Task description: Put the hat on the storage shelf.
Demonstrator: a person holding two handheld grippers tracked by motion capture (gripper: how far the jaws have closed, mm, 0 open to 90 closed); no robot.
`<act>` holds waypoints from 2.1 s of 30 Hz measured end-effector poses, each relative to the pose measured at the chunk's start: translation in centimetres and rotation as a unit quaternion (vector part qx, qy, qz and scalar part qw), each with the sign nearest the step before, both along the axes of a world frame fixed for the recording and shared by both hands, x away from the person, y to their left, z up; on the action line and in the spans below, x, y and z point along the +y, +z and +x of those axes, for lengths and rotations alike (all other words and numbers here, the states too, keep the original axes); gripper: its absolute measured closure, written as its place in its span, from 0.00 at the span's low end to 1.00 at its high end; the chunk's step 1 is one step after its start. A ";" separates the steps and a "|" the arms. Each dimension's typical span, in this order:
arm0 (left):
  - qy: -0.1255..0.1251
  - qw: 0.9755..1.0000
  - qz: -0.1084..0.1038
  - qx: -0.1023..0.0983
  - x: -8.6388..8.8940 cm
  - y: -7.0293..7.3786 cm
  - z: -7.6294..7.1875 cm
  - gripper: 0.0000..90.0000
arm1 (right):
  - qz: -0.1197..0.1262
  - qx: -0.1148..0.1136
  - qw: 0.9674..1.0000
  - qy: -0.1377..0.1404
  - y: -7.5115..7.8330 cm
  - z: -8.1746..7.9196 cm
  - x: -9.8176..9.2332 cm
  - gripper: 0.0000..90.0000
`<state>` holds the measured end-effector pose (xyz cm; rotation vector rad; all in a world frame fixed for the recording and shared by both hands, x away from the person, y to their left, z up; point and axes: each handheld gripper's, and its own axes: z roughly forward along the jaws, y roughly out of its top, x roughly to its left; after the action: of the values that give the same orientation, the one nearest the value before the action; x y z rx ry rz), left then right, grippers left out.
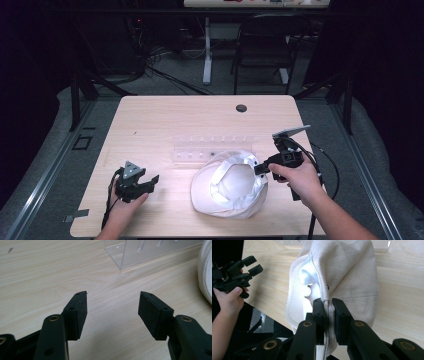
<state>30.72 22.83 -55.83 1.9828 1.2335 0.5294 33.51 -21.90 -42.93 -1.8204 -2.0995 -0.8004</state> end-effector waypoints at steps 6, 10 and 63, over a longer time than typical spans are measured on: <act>-0.001 1.000 0.001 0.001 0.0 0.0 0.0 0.45 | -0.036 -0.001 0.999 0.010 1.4 0.1 0.9 0.90; -0.003 1.000 0.001 0.002 0.0 -0.1 0.0 0.45 | -0.050 -0.006 0.999 0.012 2.1 0.1 1.4 0.90; 0.001 1.000 -0.003 0.004 0.3 0.1 0.0 0.45 | -0.023 -0.027 0.999 0.005 9.6 0.3 0.8 0.91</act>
<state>30.75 23.10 -55.75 1.9798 1.2415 0.5184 33.77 -21.14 -33.35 -1.8294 -2.1770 -0.8134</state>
